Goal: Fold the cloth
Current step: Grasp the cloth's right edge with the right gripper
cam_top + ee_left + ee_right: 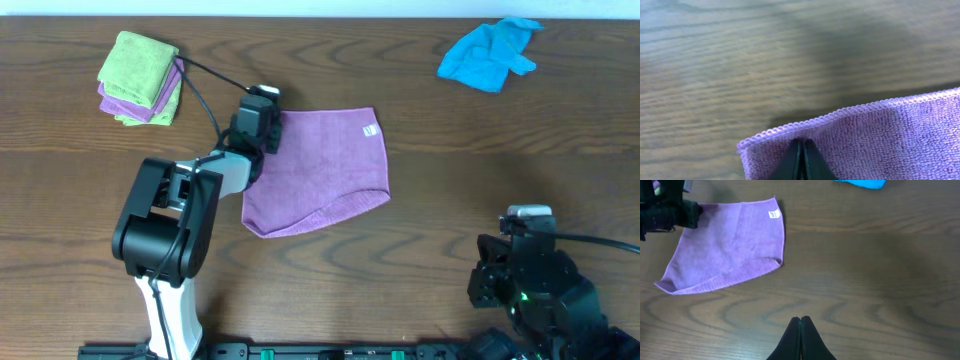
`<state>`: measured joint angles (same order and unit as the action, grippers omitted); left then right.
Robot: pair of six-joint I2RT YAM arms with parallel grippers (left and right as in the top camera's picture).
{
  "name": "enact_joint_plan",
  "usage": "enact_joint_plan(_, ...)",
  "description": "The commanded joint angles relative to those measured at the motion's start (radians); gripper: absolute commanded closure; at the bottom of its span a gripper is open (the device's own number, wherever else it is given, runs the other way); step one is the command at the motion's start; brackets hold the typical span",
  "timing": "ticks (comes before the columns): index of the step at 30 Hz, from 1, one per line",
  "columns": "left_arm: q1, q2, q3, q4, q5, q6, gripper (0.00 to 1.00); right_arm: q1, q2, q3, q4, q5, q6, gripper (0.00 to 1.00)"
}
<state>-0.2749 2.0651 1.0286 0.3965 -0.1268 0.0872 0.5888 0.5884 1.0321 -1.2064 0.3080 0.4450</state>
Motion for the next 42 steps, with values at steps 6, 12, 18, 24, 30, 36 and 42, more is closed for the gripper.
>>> enact_joint_plan(6, -0.023, -0.024, -0.013, 0.08, 0.034, 0.021, 0.88, 0.007, 0.049, -0.027, 0.056, 0.025, 0.001, 0.98)
enact_joint_plan(12, -0.027, -0.19, -0.013, 0.008, -0.02, 0.001, 0.87, -0.014, 0.204, -0.122, 0.343, -0.082, -0.127, 0.98)
enact_joint_plan(18, -0.025, -0.374, -0.013, -0.328, -0.04, -0.034, 0.82, -0.173, 0.545, -0.168, 0.579, -0.335, -0.138, 0.99)
enact_joint_plan(24, -0.025, -0.423, -0.013, -0.727, 0.178, -0.1, 0.89, -0.274, 0.894, -0.167, 0.798, -0.624, -0.155, 0.99)
enact_joint_plan(30, -0.025, -0.383, -0.022, -0.72, 0.259, -0.171, 0.91, -0.274, 1.025, -0.167, 0.862, -0.656, -0.167, 0.99)
enact_joint_plan(36, -0.025, -0.287, -0.022, -0.571, 0.224, -0.188, 0.89, -0.274, 1.088, -0.167, 0.925, -0.638, -0.17, 0.98)
enact_joint_plan(42, -0.025, -0.183, -0.022, -0.462, 0.229, -0.276, 0.89, -0.274, 1.114, -0.167, 0.971, -0.55, -0.169, 0.98)
